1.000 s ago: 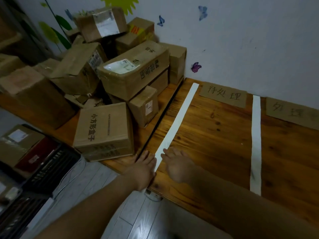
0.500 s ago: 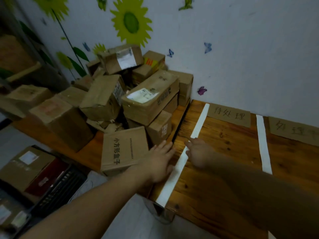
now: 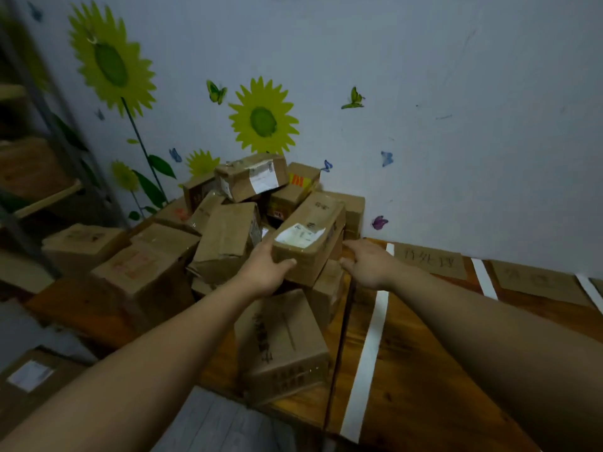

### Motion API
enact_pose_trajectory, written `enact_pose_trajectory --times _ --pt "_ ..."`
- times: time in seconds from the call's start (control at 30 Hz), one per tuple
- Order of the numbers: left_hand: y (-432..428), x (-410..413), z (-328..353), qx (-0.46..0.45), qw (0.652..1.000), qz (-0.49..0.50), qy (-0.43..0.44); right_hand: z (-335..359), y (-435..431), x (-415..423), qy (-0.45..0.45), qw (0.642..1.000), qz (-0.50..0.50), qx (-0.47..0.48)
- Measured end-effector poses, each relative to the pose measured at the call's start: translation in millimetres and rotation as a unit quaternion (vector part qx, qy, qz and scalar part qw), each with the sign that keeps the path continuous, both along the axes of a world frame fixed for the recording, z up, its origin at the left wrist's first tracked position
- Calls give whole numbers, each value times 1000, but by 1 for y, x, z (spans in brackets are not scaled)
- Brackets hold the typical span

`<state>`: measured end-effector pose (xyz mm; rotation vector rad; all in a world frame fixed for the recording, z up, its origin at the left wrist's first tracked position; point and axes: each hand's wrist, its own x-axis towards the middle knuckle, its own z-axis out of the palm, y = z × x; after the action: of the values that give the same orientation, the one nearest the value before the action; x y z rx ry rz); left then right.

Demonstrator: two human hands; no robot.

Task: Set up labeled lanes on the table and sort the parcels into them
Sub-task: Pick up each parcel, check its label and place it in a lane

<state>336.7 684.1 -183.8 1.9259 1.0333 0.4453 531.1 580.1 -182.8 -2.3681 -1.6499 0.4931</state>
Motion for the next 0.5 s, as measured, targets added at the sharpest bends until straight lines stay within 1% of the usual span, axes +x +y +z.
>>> enact_pose_trajectory --times 0.1,0.23,0.3,0.4,0.5 --pt "19 16 0 -63 996 54 -32 2 34 17 15 1000 3 17" --pt "49 46 -13 -81 989 121 -23 -9 89 58 40 999 3 -7" --pt "65 60 -21 -100 983 153 -22 -22 118 81 67 998 5 -5" --pt "82 78 -32 -134 969 210 -5 -38 151 109 142 989 -27 4" --pt "92 86 -36 -176 954 243 19 -53 178 130 258 963 -77 15"
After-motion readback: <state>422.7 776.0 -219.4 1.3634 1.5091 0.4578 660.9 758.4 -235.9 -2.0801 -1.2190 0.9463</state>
